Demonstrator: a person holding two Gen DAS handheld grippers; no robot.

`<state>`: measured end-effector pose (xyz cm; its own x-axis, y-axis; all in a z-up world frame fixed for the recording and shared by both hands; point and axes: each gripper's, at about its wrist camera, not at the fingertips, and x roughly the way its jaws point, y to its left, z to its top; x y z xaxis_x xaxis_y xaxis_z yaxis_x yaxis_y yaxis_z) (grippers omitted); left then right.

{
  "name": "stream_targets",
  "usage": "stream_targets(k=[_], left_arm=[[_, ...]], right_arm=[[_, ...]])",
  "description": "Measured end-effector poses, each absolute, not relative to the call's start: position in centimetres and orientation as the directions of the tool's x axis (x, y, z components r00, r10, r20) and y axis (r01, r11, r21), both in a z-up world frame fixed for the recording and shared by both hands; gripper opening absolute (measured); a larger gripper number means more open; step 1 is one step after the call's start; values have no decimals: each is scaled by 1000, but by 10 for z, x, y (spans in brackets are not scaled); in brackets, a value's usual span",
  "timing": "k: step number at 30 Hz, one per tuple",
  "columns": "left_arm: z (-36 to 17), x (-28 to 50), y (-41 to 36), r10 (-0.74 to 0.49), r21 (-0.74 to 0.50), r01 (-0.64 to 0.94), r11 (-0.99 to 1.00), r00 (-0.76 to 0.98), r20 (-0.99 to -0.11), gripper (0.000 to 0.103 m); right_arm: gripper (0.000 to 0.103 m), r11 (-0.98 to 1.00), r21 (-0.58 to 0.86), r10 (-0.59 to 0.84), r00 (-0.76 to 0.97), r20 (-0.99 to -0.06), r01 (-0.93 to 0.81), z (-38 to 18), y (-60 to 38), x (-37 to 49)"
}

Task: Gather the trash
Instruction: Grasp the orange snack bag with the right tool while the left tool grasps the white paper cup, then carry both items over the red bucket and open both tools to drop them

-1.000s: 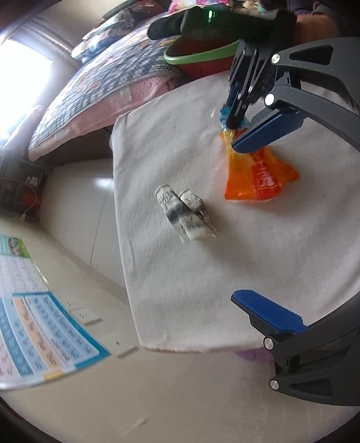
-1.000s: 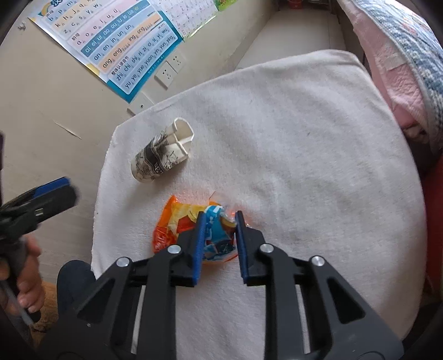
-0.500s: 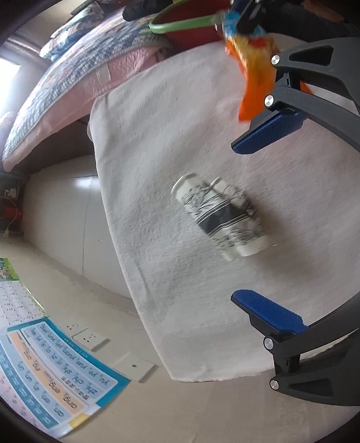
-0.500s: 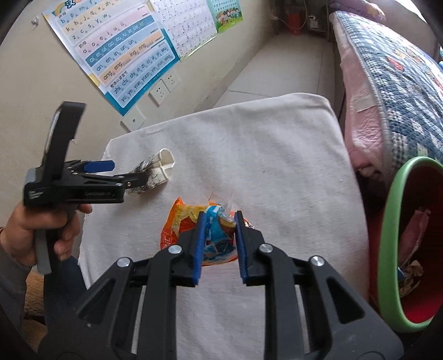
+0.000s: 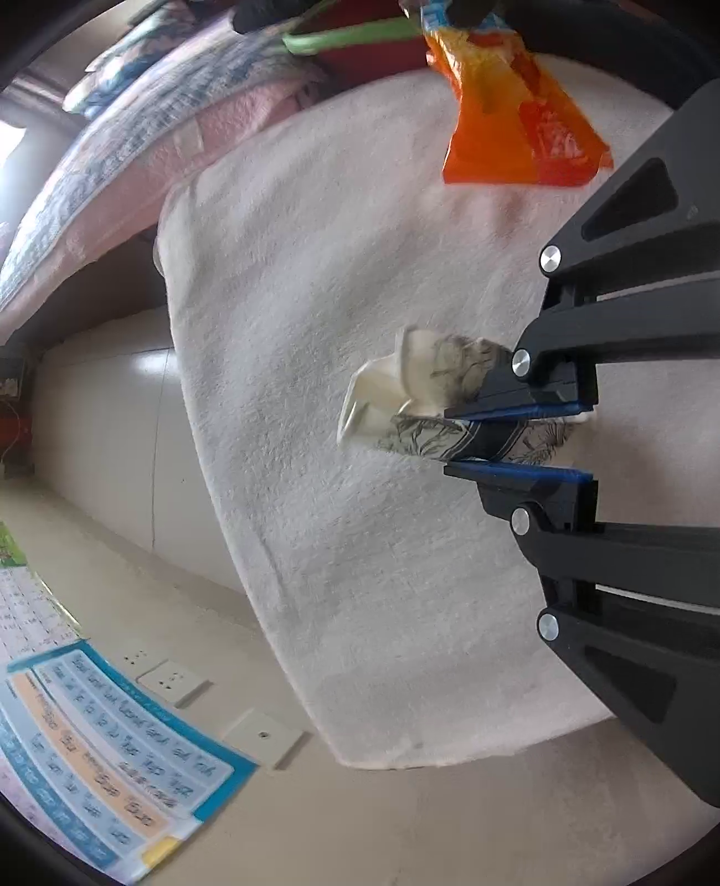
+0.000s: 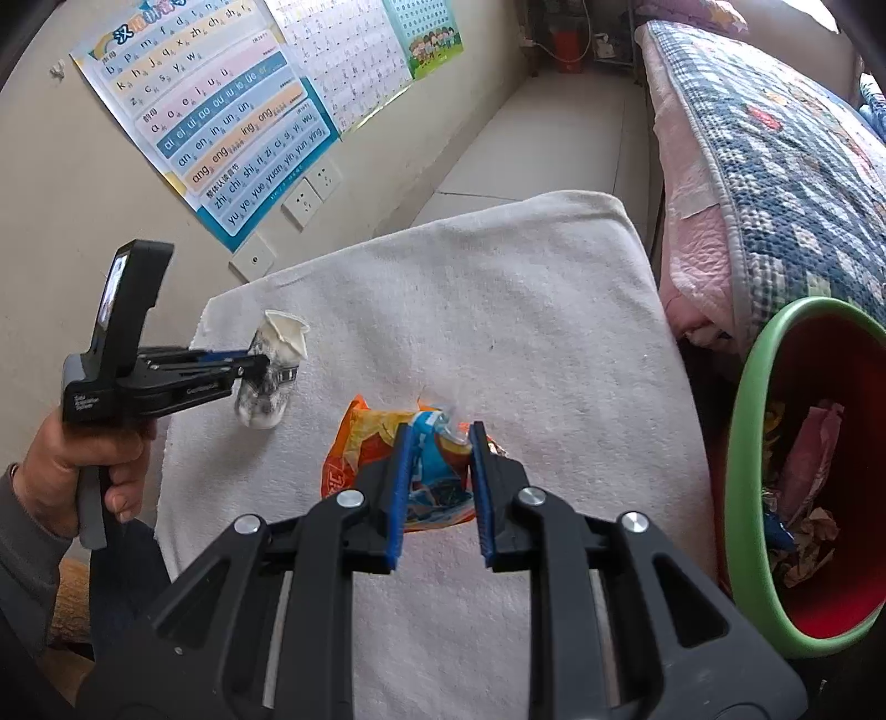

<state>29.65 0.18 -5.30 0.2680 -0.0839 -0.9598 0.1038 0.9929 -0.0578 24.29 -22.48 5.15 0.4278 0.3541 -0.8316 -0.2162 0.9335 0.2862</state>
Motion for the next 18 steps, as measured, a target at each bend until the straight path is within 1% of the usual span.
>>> stream_targets(k=[9,18], left_arm=[[-16,253,-15,-123,-91,112,990,326,-937,11],[25,223,-43,-145,-94,147,985,386,-911,11]], right_arm=[[20,934,276,354,473,-807,-229,76,-234,222],[20,942,257,333,534,-777,-214,102,-261,195]])
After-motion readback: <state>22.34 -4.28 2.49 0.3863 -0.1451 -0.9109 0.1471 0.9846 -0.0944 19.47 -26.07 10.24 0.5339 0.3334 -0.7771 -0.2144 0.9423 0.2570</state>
